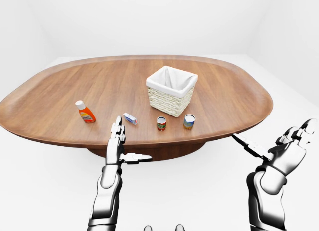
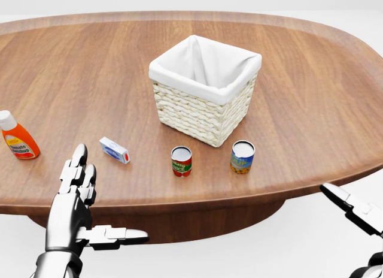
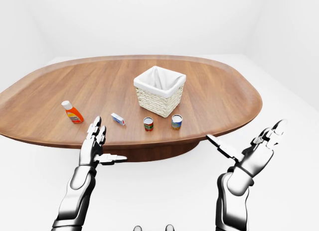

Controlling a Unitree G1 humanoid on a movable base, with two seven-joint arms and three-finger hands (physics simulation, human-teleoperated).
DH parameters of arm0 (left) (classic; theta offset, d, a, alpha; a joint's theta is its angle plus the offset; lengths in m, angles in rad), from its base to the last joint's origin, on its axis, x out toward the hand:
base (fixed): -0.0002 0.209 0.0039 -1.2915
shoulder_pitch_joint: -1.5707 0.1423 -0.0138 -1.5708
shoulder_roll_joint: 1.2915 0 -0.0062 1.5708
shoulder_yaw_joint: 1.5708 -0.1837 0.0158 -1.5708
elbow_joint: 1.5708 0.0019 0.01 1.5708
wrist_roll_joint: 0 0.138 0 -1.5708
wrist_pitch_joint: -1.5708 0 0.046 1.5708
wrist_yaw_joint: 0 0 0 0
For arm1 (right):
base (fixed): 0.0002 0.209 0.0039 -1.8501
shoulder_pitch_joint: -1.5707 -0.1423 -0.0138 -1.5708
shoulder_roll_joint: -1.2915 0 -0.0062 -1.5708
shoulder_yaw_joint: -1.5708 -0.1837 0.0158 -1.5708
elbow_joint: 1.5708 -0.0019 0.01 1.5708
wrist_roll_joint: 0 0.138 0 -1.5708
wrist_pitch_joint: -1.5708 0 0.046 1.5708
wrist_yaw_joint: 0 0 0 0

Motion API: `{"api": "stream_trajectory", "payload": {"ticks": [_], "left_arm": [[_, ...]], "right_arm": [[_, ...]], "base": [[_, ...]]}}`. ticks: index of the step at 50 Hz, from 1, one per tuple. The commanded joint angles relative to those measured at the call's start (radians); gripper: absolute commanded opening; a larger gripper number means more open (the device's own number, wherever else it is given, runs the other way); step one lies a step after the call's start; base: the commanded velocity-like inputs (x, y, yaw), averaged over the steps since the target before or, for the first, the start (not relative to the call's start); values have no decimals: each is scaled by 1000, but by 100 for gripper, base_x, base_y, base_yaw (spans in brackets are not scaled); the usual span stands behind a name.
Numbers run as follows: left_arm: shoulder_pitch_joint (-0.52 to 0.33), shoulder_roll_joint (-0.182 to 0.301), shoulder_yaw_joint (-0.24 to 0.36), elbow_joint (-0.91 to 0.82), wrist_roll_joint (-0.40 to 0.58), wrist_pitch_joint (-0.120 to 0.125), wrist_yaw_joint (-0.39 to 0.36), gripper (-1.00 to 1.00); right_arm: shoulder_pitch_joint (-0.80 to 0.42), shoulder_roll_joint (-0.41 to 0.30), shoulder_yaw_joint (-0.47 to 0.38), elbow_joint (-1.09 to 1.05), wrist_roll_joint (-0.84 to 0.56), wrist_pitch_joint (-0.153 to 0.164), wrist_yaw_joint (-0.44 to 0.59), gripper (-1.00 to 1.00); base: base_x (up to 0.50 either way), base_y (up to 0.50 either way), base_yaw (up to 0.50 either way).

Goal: Pick up the alphabet soup and the cream cheese box, and put them in the basket.

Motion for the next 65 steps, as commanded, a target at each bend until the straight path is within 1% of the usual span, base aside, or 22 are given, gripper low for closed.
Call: {"api": "stream_trajectory", "payload": {"ticks": [1,4,5,6,30,31,34,36,38,42,45,46,50,52,54,57,59,61,63,65], "left_arm": [[1,0,0,1,-3,-4,-2,100],[5,-1,-1,-11,-3,4,-1,100],[0,0,1,7,-2,-9,-2,100],[-1,0,1,9,-2,-10,-2,100],[-1,0,1,9,-3,-11,-2,100],[-1,0,1,5,-3,-6,-1,100],[-4,1,3,13,-5,-13,-2,100],[-1,0,1,4,-5,-7,-1,100],[-1,0,1,7,-4,-10,-1,100],[3,-1,-1,-9,-4,1,0,100],[4,-2,-2,-13,-5,3,0,100],[2,-1,-1,-4,-6,-5,-1,100],[2,-1,-1,-4,-6,-5,-1,100],[0,-1,1,4,-7,-13,-2,100],[3,-1,0,-4,-8,-7,-2,100],[-4,1,3,16,-10,-21,-4,100],[-1,0,2,8,-9,-15,-3,100],[-3,1,3,14,-10,-19,-4,100],[0,0,0,0,-9,-9,-2,100],[1,0,0,0,-8,-9,-2,100]], "right_arm": [[2,1,-5,-4,31,0,10,100],[5,2,-4,-13,32,0,12,100],[5,2,-5,-14,36,0,14,100],[5,2,-5,-14,36,0,14,100],[4,2,-6,-14,36,0,15,100],[4,2,-7,-17,39,0,15,100],[3,2,-8,-17,38,0,13,100],[1,1,-12,-17,42,0,9,100],[1,1,-13,-15,42,0,7,100],[4,1,-14,-25,43,0,7,100],[4,1,-14,-21,53,0,16,100],[3,1,-15,-15,50,0,14,100],[1,-1,-18,-12,46,0,8,100],[3,-1,-19,-16,48,0,8,100],[1,-2,-19,-12,46,0,6,100],[1,-3,-20,-17,45,0,4,100],[0,-3,-21,-17,44,0,3,100],[-2,-3,-22,-9,43,0,2,100],[-2,-4,-22,-7,43,0,1,100],[-2,-4,-22,-7,43,0,1,100]], "base": [[0,0,0],[0,0,0],[0,0,0],[0,0,0],[0,0,0],[0,0,0],[0,0,0],[0,0,0],[0,0,0],[0,0,0],[0,0,0],[0,0,0],[0,0,0],[0,0,0],[0,0,0],[0,0,0],[0,0,0],[0,0,0],[0,0,0],[0,0,0]]}}
